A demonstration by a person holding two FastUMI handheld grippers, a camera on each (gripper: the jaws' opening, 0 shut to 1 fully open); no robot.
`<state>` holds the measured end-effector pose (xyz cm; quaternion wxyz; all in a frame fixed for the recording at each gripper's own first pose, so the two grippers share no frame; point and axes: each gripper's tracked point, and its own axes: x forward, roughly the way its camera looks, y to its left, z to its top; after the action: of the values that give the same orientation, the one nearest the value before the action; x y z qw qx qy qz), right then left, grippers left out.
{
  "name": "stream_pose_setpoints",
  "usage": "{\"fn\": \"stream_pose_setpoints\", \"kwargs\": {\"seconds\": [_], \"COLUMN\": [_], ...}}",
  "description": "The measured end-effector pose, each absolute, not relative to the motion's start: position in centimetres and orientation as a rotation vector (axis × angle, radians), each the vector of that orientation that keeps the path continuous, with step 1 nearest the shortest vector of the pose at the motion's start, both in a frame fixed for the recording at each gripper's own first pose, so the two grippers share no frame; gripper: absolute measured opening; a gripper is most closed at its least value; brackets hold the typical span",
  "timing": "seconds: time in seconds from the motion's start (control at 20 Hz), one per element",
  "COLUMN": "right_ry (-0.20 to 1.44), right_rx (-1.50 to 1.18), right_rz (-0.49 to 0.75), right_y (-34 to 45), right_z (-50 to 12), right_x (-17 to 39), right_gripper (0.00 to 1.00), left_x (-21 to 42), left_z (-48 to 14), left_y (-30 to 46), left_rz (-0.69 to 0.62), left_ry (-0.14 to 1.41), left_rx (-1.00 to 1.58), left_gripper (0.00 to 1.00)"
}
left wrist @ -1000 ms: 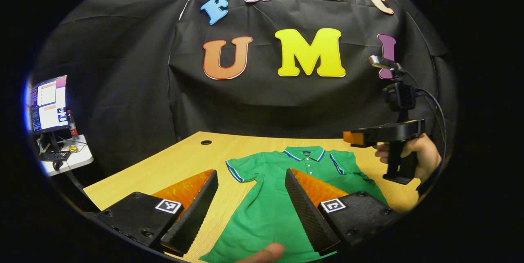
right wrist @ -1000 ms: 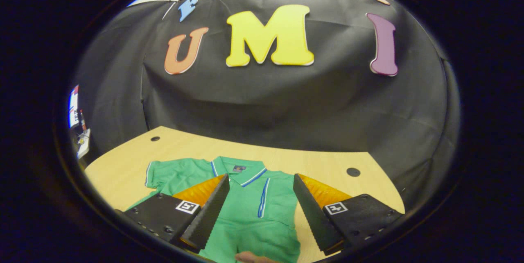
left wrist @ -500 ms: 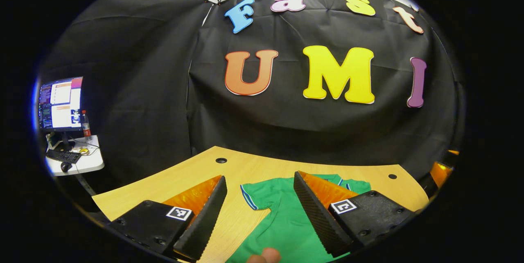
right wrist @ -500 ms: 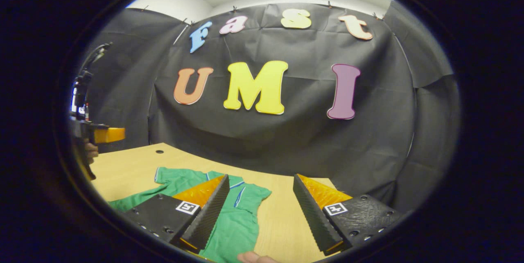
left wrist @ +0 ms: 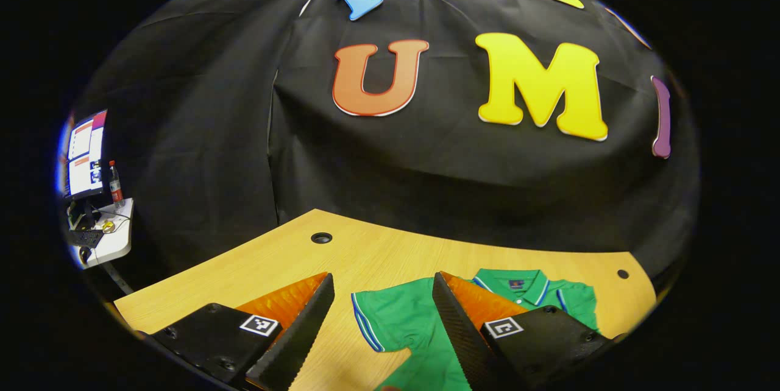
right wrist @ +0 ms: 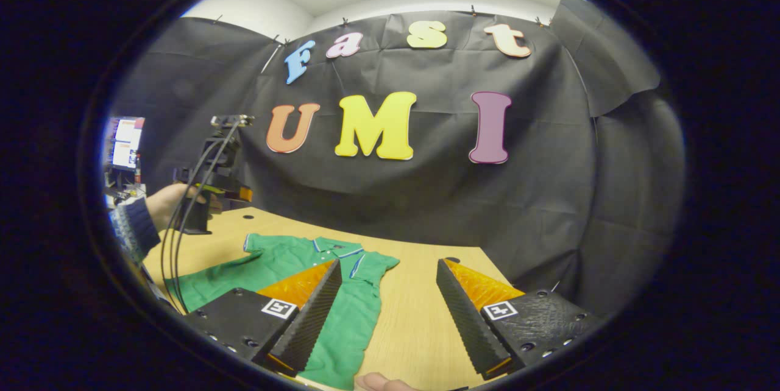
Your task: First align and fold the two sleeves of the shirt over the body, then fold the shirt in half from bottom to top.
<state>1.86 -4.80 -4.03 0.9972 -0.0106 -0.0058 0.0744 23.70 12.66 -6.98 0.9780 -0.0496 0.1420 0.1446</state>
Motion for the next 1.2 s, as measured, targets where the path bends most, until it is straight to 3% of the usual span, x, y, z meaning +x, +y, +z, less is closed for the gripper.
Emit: {"fn": "stream_pose_setpoints", "kwargs": {"seconds": [0.2,0.6,0.7,0.75,0.9,1.05,1.2], "right_ry": [0.020,0.060,0.031,0.023,0.024,0.038,0.038], "right_rx": [0.014,0.111,0.110,0.115,0.128,0.131,0.113], "right_rz": [0.197,0.273,0.261,0.258,0.260,0.266,0.263], "right_y": [-5.0,-5.8,-6.5,-6.7,-6.7,-6.4,-6.4], "right_z": [-6.3,-8.2,-7.6,-7.5,-7.6,-7.9,-8.0], "right_x": [1.7,2.2,2.0,2.0,1.9,2.0,1.9], "right_gripper": [0.95,0.95,0.95,0.94,0.93,0.92,0.92], "left_x": [27.5,28.2,28.0,27.8,28.7,29.2,29.5], "left_z": [-13.5,-21.0,-21.5,-21.7,-22.1,-22.1,-21.3], "left_y": [14.1,15.3,15.9,16.4,16.6,16.2,15.4], "left_rz": [0.308,0.367,0.380,0.414,0.432,0.401,0.372], "left_ry": [0.384,0.624,0.657,0.669,0.668,0.679,0.687], "left_rx": [-0.093,-0.236,-0.257,-0.266,-0.270,-0.281,-0.256], "left_gripper": [1.00,1.00,0.91,0.76,0.49,0.12,0.08]}}
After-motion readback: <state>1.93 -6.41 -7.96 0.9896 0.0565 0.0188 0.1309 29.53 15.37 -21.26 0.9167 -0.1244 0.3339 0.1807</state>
